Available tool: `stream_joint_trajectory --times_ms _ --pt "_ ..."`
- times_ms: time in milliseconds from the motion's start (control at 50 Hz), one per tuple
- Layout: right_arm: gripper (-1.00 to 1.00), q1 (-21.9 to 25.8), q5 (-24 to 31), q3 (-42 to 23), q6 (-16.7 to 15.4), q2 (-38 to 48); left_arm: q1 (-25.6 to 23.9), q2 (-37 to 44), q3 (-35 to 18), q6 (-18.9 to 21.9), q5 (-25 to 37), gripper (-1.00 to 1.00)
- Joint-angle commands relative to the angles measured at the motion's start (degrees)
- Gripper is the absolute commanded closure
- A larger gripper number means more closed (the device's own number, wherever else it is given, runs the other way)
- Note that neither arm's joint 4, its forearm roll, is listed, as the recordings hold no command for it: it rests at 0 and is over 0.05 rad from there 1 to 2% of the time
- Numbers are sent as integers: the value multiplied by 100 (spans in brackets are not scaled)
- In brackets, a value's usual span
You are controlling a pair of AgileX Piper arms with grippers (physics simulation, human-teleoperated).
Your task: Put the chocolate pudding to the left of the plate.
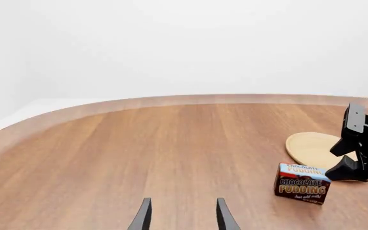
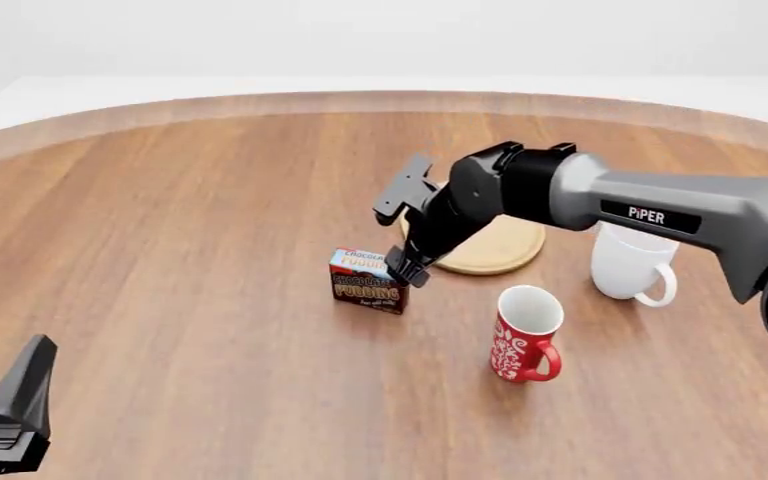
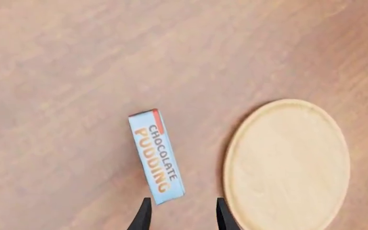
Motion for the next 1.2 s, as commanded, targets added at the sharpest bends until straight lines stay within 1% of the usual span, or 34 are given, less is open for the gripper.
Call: stream_joint_trajectory --times_ms 20,280,400,420,640,800,980,1200 --pt "-100 24 42 -118 -2 135 0 0 0 0 0 -100" --pt "-100 45 97 -238 -15 271 0 0 0 0 0 -100" --pt "-100 131 120 -267 36 407 0 0 0 0 0 -100" --pt "-100 255 209 -318 79 528 0 0 0 0 0 -100" --pt "-100 298 213 -291 109 551 0 0 0 0 0 -100" --pt "-100 293 264 -275 97 597 0 0 0 0 0 -100" --pt "-100 219 322 -404 49 694 0 0 0 0 0 -100" --pt "-100 207 305 -364 72 691 0 0 0 0 0 -100"
